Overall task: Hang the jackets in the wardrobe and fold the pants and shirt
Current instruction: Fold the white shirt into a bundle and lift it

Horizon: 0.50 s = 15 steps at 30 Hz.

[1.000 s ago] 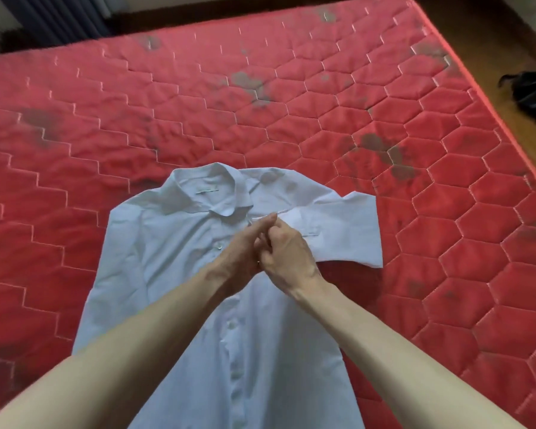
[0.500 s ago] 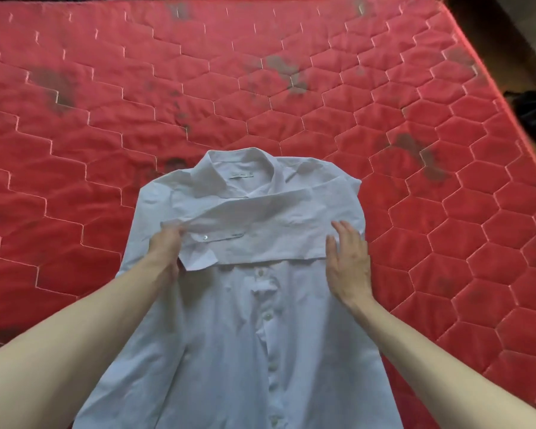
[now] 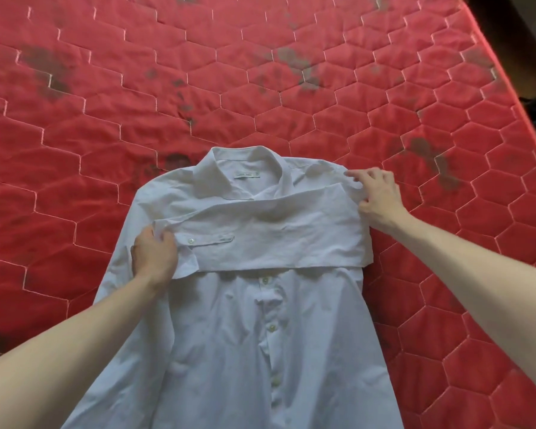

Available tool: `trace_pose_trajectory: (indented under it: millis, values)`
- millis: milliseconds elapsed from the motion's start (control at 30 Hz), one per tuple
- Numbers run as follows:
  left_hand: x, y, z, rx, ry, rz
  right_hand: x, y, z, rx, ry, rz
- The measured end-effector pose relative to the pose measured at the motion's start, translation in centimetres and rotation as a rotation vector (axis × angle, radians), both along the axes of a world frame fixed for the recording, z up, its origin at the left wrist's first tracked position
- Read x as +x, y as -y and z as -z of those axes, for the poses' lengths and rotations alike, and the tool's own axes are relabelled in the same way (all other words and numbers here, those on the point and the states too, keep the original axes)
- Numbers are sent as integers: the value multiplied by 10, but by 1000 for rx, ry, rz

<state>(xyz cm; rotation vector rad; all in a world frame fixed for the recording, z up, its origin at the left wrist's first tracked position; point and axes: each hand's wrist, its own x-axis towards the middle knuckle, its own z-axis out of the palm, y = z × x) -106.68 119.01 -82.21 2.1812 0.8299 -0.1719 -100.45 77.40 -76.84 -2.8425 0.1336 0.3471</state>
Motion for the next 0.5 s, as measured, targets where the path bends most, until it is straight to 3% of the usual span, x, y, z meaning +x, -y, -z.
trace_pose_trajectory:
  millis: [133, 200, 500]
  values:
    - [-1, -5, 4, 111, 59, 54, 31, 17, -1, -374, -108, -142]
    - [-1, -7, 7, 163, 67, 58, 38, 21, 1, -413, -107, -97]
    - [3, -19, 15, 285, 99, 35, 14, 29, 19, 11, 23, 162]
